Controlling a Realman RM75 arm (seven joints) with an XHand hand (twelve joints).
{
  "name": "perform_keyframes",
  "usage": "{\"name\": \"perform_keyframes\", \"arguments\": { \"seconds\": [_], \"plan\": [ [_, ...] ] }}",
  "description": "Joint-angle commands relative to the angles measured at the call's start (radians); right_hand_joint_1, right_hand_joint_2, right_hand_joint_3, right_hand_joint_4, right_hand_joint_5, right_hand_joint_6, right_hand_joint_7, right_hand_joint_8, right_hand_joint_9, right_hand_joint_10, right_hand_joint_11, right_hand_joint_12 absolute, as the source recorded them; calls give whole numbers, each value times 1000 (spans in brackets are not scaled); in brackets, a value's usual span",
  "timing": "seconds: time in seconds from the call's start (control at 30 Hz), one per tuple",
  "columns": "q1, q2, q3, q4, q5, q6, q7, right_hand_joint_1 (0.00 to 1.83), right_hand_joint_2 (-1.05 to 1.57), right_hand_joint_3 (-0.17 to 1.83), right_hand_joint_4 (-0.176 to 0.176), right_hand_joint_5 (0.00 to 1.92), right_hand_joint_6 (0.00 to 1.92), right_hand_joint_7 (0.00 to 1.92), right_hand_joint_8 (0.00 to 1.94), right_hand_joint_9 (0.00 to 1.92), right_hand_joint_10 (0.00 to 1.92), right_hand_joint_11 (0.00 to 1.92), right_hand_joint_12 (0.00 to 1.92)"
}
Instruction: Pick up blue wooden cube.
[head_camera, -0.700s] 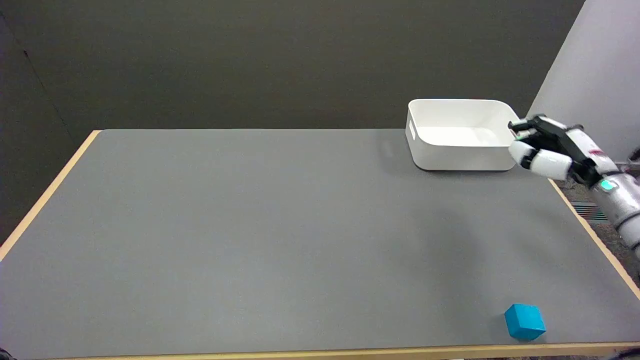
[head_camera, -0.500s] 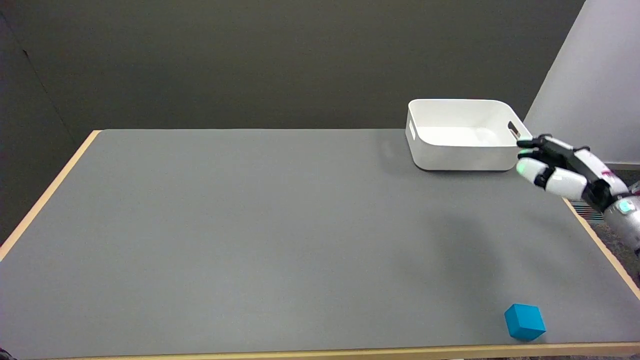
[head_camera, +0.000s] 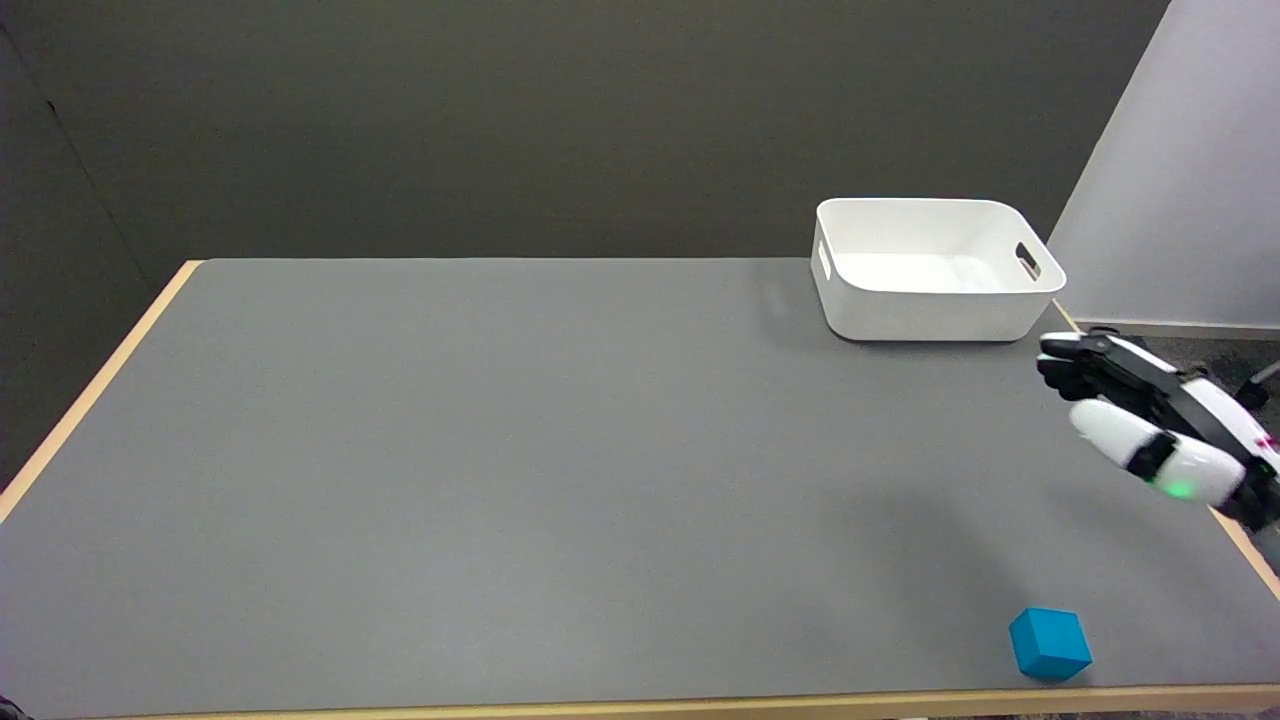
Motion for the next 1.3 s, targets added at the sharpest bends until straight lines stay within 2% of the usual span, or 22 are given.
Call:
{"name": "perform_keyframes", "arguments": {
  "seconds": [0.03,0.17,0.27,0.43,0.67,0.93,1.07,1.3],
  "plan": [
    [-38,-140,61,339,416,-386,-91,443,574,895,99,320,606,434,445,301,771,94,1190],
    [-58,-181,63,340,414,-402,-63,437,572,891,101,327,621,455,461,320,797,110,1208],
    [-63,-190,63,339,390,-402,-130,436,567,889,102,328,623,459,465,325,806,114,1213],
    [-51,-216,62,345,344,-425,-232,438,544,876,82,291,551,432,444,300,805,108,1225],
    [14,-189,61,381,239,-488,-239,453,534,866,63,260,498,401,432,268,799,103,1237],
    [81,-164,61,457,145,-540,-349,474,537,868,57,253,487,393,429,259,797,100,1238],
    [93,-162,61,466,143,-542,-365,480,538,870,56,253,486,391,428,257,796,100,1238],
    [66,-182,63,475,151,-527,-489,494,540,871,53,254,488,391,432,256,799,101,1240]
  ]
}}
